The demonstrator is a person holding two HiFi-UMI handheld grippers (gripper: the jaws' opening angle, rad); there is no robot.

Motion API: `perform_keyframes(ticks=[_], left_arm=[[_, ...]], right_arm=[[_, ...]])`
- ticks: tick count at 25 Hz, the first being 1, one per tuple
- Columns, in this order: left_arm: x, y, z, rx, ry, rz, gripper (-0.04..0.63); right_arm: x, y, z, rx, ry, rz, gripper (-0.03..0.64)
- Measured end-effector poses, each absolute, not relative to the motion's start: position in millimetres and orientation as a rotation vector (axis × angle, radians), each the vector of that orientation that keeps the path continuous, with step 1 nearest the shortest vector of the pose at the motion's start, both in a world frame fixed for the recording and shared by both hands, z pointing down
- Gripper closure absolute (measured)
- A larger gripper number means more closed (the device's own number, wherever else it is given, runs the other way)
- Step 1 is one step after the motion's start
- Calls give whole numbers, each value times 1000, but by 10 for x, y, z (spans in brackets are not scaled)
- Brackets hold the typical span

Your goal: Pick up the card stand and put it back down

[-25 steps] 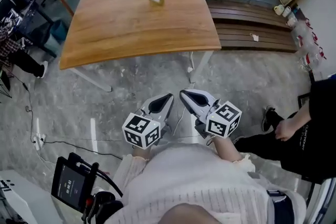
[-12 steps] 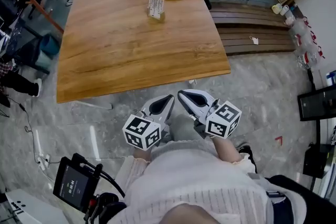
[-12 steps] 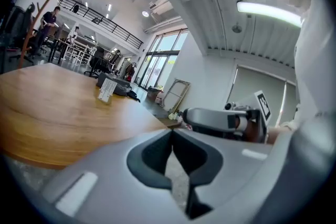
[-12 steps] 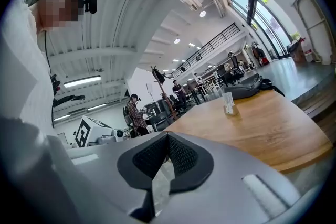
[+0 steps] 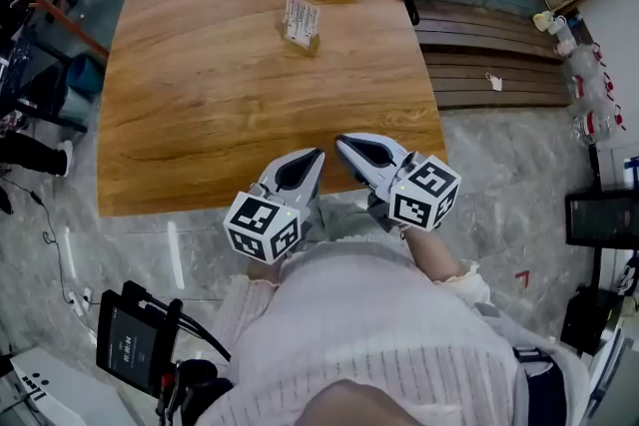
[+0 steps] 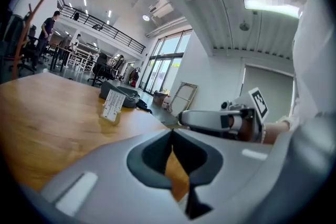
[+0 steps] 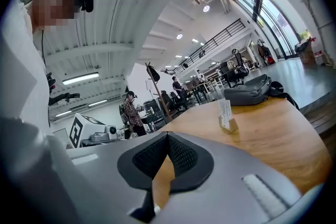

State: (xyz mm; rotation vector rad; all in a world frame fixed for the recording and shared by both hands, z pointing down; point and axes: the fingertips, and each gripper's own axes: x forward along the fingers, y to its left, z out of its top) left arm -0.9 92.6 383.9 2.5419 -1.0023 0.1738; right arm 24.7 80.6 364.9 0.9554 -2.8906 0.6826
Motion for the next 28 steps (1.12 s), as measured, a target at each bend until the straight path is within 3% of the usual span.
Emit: perform_keyframes(ticks=[24,28], left_arm=[[-273,-723,4104,2392,-1063,205,586],[-343,-938,4186,2366,-1053,188,586]], right_arm=[[193,-1101,4028,965,-2750,665,615],[163,-1388,4181,994,-2682,669,553]])
